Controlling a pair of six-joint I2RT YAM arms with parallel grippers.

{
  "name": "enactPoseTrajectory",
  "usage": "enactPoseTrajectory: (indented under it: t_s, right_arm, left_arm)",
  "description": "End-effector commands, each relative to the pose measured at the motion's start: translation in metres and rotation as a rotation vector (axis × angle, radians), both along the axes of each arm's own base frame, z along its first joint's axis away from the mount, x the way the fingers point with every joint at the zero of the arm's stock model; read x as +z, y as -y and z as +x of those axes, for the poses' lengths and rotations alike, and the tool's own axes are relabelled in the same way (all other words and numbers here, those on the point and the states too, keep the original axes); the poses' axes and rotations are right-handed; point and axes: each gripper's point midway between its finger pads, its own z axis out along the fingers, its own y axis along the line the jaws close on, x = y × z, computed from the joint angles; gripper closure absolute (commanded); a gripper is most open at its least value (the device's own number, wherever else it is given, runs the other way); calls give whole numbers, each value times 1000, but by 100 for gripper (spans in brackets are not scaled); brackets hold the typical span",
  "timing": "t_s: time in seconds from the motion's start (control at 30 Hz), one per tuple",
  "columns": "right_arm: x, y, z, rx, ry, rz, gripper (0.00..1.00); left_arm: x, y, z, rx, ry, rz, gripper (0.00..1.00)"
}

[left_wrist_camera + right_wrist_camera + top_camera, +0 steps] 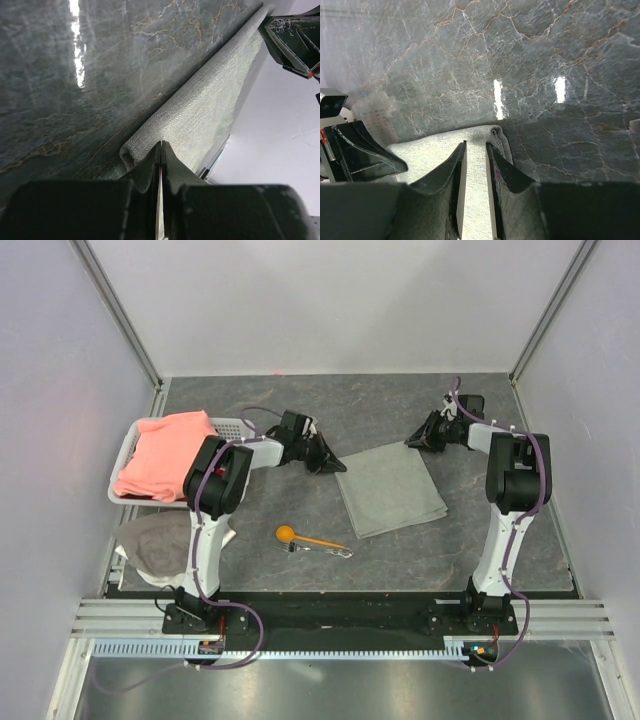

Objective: Fold the napkin into a case and place the utensils inside
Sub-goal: Smooth out the rectangle-folded napkin at the center of the board, then pick up the top corner of the square-folded napkin from the center of the board.

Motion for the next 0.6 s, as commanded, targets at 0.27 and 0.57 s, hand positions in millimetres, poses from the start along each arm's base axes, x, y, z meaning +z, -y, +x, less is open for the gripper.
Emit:
enactPoseTrajectory:
  t_s: [0.27, 0.57]
  right_arm:
    - [35, 65, -57, -214, -110, -497, 30]
    - [35, 64, -176, -229, -201, -503, 28]
  left_arm:
    - [44, -17, -38, -17, 134, 110, 86]
    - [76, 64, -160, -341, 211, 44, 87]
